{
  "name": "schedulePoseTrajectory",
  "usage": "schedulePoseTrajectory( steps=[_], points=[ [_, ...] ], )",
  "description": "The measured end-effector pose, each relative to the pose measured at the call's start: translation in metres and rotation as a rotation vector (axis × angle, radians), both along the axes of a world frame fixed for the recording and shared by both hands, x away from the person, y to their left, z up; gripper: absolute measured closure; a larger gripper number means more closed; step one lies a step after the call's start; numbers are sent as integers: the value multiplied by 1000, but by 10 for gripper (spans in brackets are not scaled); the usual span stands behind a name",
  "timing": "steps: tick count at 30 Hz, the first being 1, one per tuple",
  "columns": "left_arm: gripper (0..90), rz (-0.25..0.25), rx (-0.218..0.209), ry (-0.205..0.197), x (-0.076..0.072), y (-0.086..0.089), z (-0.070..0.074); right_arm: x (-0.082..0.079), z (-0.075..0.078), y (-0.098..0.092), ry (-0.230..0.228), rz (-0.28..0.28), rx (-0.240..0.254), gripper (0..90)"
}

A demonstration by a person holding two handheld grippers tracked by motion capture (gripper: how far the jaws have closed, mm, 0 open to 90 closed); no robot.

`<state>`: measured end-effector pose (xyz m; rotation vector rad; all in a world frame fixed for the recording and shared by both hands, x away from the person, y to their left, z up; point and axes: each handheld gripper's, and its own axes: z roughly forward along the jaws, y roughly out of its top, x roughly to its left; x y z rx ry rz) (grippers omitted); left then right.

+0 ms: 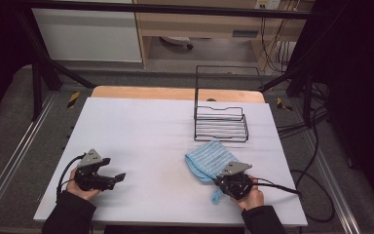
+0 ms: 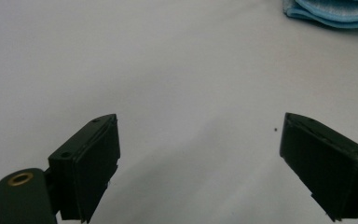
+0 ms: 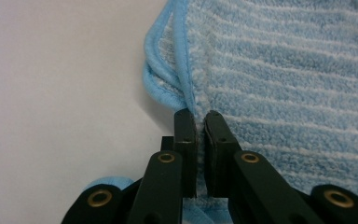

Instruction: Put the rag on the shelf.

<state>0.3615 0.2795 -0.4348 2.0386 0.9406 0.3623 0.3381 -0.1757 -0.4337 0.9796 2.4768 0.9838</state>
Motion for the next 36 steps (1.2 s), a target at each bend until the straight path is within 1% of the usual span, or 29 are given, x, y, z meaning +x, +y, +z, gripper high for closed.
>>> schedulePoseTrajectory(
  steps=[1, 2, 3, 4, 8, 10, 12, 14, 16, 19, 20, 24, 25, 26, 27, 28, 31, 32, 33, 34, 35, 36],
  points=[
    [119, 0, 0, 0, 0, 0, 0, 0, 2, 2, 4, 2, 11, 862],
    [119, 0, 0, 0, 0, 0, 0, 0, 2, 2, 4, 2, 11, 862],
    [119, 2, 0, 0, 0, 1, 0, 0, 5, 5, 18, 0, 41, 862],
    [119, 3, 0, 1, 0, 1, 0, 0, 6, 8, 23, -1, 51, 862],
    [119, 6, 0, 0, 0, 1, 0, 1, 11, 17, 39, -8, 73, 863],
    [119, 5, 1, 1, 0, 0, 0, 1, 11, 20, 40, -11, 76, 862],
    [119, 4, 3, 2, 0, 0, 0, 1, 13, 28, 61, -16, 93, 862],
    [119, 3, 4, 2, 0, 0, 0, 0, 14, 34, 68, -20, 107, 862],
    [119, 4, 2, 2, 0, 0, 0, 0, 14, 37, 69, -22, 110, 862],
    [119, 6, 0, 1, 0, 0, 0, -2, 14, 48, 82, -33, 150, 862],
    [119, 6, 0, 0, 0, 0, 0, -2, 13, 50, 89, -34, 158, 862],
    [119, 2, 2, -2, 0, 1, 0, -4, 12, 56, 87, -49, 176, 862],
    [119, 2, 1, -2, 0, 1, 0, -5, 11, 60, 90, -58, 204, 862],
    [119, 4, 0, 0, 0, 0, 0, -5, 9, 61, 89, -59, 217, 862],
    [120, 4, 0, 1, 0, 0, 0, -6, 8, 62, 98, -57, 225, 861],
    [119, 3, 0, 2, 0, 0, 0, -7, 7, 64, 97, -59, 226, 862],
    [120, 2, 1, 2, 0, 0, 0, -8, 5, 73, 85, -54, 203, 861],
    [120, 2, 1, 2, 0, 0, 0, -8, 5, 73, 85, -54, 203, 861],
    [120, 1, 1, 2, 0, 0, 0, -8, 5, 80, 87, -52, 208, 861],
    [120, 1, 1, 2, 0, 0, 0, -8, 5, 80, 87, -52, 208, 861],
    [120, 1, 1, 2, 0, 0, 0, -7, 4, 89, 83, -49, 202, 860],
    [120, 1, 1, 2, 0, 0, 0, -7, 4, 89, 83, -49, 202, 860]
  ],
)
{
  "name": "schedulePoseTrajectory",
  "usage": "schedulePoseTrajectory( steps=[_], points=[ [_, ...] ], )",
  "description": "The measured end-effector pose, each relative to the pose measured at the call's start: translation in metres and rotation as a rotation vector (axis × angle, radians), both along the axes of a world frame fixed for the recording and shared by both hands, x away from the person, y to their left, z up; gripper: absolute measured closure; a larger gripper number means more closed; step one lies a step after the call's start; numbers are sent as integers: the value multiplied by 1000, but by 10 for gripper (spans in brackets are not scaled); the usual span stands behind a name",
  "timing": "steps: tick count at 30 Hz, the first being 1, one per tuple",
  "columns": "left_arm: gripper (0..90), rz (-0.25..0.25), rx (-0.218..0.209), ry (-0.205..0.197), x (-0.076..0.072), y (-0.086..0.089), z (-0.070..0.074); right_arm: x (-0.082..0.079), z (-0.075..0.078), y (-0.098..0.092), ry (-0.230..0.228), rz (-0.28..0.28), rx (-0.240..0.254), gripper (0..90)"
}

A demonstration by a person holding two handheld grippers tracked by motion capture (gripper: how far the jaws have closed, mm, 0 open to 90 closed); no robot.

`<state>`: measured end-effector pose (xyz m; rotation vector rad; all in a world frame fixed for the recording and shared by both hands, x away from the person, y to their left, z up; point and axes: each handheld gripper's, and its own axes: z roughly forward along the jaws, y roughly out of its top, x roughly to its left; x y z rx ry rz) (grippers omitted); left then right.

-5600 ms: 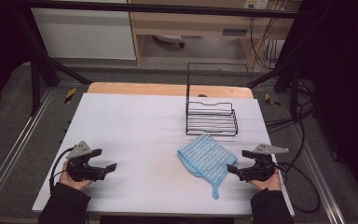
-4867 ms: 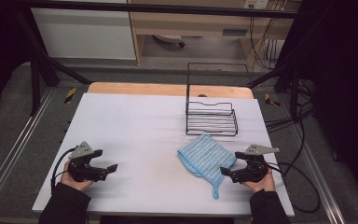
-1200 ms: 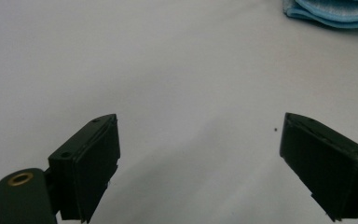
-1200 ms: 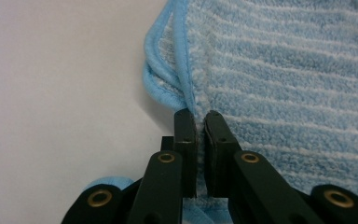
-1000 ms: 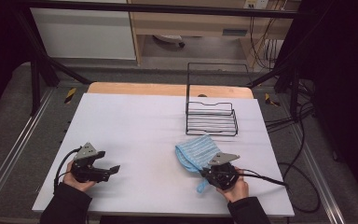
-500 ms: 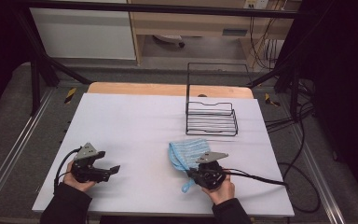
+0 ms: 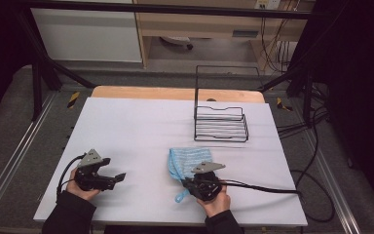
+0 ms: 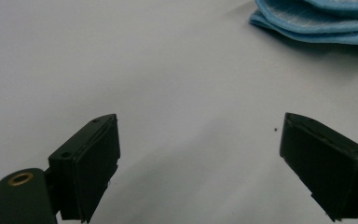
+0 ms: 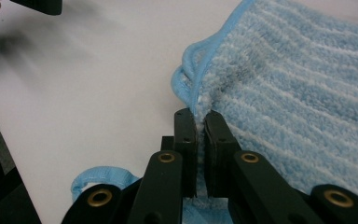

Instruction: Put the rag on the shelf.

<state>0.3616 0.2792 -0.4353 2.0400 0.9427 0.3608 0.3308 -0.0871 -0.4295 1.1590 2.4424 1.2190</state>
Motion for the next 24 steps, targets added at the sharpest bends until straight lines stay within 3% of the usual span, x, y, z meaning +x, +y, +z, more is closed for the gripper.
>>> schedulePoseTrajectory(
  steps=[6, 12, 13, 16, 18, 20, 22, 24],
  points=[
    [120, 0, -2, 1, 0, 0, 0, 2, -9, 25, 1, 21, -6, 851],
    [120, 2, -11, 2, 0, -3, 3, 2, -14, 27, 0, 52, 14, 760],
    [119, 5, -21, 1, 0, -4, 4, 2, -11, 26, -1, 65, 46, 629],
    [117, 3, -28, -7, 0, -7, 8, 2, -1, 21, -34, 74, 115, 474],
    [116, 9, -41, -6, -1, -11, 11, 4, 8, 15, -63, 69, 129, 416],
    [116, 14, -46, -5, 0, -15, 14, 8, 14, 6, -97, 54, 112, 370],
    [116, 21, -60, -5, 1, -22, 18, 10, 16, 0, -105, 44, 101, 369],
    [116, 27, -64, -3, 2, -29, 21, 18, 17, -17, -98, 9, 102, 343]
  ],
)
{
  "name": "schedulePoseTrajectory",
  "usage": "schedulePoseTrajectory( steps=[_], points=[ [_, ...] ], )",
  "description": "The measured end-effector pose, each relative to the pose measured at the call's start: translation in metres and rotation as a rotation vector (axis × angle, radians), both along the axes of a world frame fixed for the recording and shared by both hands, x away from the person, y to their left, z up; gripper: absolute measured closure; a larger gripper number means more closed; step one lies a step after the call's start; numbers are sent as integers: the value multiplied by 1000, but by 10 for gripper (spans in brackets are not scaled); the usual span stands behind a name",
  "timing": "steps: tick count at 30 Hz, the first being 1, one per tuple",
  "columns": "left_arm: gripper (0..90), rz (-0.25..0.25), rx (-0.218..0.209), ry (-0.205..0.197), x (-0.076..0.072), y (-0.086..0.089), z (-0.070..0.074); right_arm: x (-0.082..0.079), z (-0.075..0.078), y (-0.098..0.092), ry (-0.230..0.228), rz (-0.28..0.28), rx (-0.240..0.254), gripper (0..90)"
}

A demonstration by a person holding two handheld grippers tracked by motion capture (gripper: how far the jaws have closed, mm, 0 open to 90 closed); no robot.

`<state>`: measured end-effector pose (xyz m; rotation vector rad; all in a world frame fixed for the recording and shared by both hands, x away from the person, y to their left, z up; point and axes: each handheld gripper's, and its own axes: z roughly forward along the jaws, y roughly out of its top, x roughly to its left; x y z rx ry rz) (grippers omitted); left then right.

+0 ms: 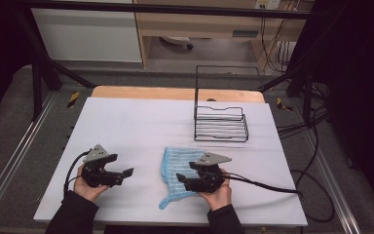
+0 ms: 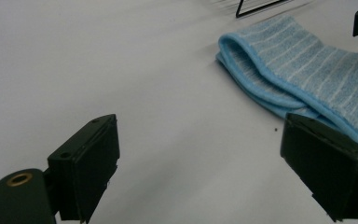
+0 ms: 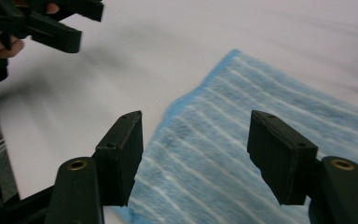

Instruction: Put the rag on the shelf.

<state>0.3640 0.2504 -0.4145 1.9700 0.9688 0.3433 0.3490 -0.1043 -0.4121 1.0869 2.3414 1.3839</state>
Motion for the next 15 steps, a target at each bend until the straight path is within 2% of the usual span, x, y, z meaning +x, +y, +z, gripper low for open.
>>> schedulePoseTrajectory(
  steps=[3, 4, 5, 6, 8, 10, 11, 12, 13, 14, 15],
  points=[
    [116, 7, -1, 4, 4, -16, 4, 6, 0, -10, 5, -14, 1, 330],
    [117, 7, 3, 5, 7, -26, 7, 10, 0, -20, 3, -27, -21, 329],
    [117, 7, 3, 5, 7, -26, 7, 10, 0, -20, 3, -27, -21, 329],
    [119, 7, -5, 7, 9, -33, 8, 12, -2, -28, -1, -42, -38, 340],
    [119, 3, -13, 19, 12, -44, 9, 12, -3, -32, 5, -50, -36, 348],
    [122, -5, -11, 26, 15, -58, 9, 10, -9, -42, 35, -75, -31, 389],
    [126, -15, -3, 39, 15, -72, 7, 9, -12, -45, 44, -77, -43, 403],
    [130, -15, -3, 39, 15, -72, 7, 8, -15, -48, 51, -81, -52, 421],
    [136, -27, 9, 59, 15, -84, 4, 6, -18, -50, 65, -84, -60, 436],
    [145, -27, 9, 59, 15, -84, 4, 6, -18, -50, 65, -84, -60, 436],
    [154, -40, 19, 82, 13, -95, 0, 3, -26, -55, 69, -90, -82, 471]
  ],
)
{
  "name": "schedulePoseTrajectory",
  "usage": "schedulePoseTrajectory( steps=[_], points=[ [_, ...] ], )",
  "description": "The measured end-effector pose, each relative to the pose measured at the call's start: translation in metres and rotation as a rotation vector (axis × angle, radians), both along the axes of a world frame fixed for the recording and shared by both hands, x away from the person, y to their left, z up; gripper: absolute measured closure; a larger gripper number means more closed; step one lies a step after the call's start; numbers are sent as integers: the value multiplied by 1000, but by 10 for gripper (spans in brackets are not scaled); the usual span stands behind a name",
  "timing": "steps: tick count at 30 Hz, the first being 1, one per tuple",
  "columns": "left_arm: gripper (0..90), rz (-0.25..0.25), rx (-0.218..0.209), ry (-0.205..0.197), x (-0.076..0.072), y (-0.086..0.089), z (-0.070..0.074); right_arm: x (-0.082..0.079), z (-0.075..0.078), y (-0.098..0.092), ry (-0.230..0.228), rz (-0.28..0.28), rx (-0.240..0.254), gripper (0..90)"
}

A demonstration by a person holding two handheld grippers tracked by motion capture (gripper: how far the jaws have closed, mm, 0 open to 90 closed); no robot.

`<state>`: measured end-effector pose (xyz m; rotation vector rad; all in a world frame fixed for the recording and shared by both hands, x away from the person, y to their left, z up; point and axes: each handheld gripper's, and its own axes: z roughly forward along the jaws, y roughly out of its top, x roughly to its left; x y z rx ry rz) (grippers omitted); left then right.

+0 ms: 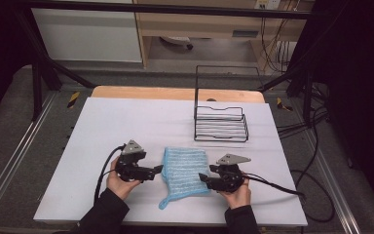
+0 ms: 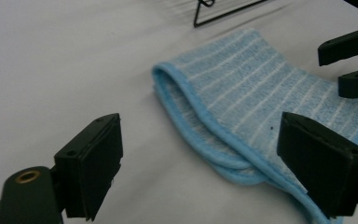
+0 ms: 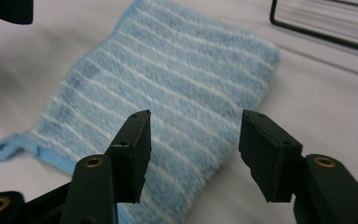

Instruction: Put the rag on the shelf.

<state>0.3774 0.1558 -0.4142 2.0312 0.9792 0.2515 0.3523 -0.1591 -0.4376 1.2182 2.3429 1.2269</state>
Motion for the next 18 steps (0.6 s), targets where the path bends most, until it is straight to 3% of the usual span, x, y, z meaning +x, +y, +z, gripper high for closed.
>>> schedulePoseTrajectory(
  steps=[8, 14, 18],
  points=[
    [246, -14, 78, 54, -7, -27, -12, -4, -16, -10, 50, -18, 13, 580],
    [340, 9, 12, 107, -18, -29, -19, -6, -21, -10, 47, -7, 10, 615],
    [399, 8, 45, 110, -27, -33, -29, -7, -22, -10, 41, -4, 10, 656]
  ],
)
